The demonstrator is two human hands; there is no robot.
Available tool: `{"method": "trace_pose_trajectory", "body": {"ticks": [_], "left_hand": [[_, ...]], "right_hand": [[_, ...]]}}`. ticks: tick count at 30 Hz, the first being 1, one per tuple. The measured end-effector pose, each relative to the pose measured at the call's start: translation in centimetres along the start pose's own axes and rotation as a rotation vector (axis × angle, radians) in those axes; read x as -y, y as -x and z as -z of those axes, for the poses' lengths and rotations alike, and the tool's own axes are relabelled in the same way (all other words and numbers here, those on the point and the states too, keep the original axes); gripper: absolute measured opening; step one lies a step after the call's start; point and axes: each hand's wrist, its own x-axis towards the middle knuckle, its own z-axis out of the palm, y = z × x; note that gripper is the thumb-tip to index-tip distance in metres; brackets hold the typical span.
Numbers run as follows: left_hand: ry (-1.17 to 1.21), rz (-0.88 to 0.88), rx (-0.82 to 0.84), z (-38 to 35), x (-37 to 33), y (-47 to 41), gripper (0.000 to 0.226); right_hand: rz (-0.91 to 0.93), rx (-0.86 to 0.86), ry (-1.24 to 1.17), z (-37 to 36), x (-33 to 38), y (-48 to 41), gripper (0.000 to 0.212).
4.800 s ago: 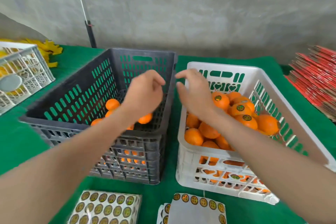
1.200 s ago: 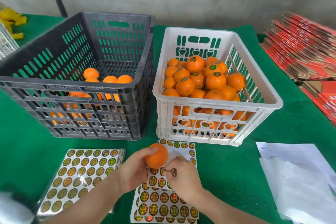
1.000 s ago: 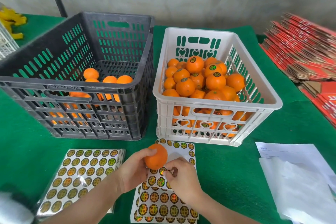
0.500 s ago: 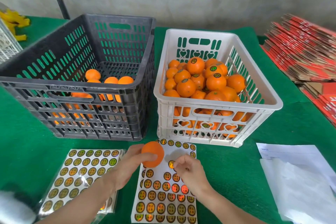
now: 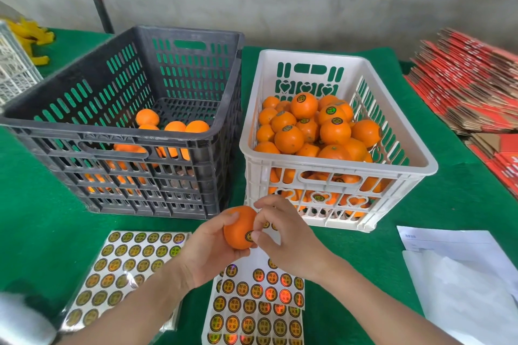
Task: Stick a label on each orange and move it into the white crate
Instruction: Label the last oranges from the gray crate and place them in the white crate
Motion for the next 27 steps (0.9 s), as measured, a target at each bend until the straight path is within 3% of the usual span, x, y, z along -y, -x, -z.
{"method": "trace_pose_trajectory", "body": {"ticks": [4, 12, 17, 20, 23, 25, 27], "left_hand": [[-0.044, -0.009, 0.018, -0.2, 0.0, 0.1, 0.058], [-0.058, -0.051, -0.012, -0.6, 0.0, 0.1, 0.052], [-0.167, -0.045, 0.002, -0.6, -0.7, 0.4, 0.055], [-0.109, -0.011, 0.015, -0.9, -1.3, 0.5, 0.064], [-0.100, -0.030, 0.006, -1.6, -2.1, 0.5, 0.063], [-0.119, -0.065, 0.029, -2.3, -2.6, 0.8, 0.060], [-0.153, -0.119, 0.084, -3.4, -3.3, 1.2, 0.065]], "right_hand": [[0.018, -0.002, 0.085, 0.0, 0.2, -0.4, 0.011], [-0.024, -0.097, 0.256, -0.2, 1.0, -0.8, 0.013], [-0.216, -0.069, 0.057, 0.8, 1.1, -1.5, 0.061], [-0.289, 0.043, -0.286, 1.8, 0.5, -1.9, 0.048], [-0.230, 0.072, -0.396, 2.3, 0.3, -1.4, 0.049], [-0.118, 0.027, -0.210, 1.9, 1.0, -1.0, 0.066], [0.060, -0.103, -0.046, 1.6, 2.2, -0.8, 0.070]]}}
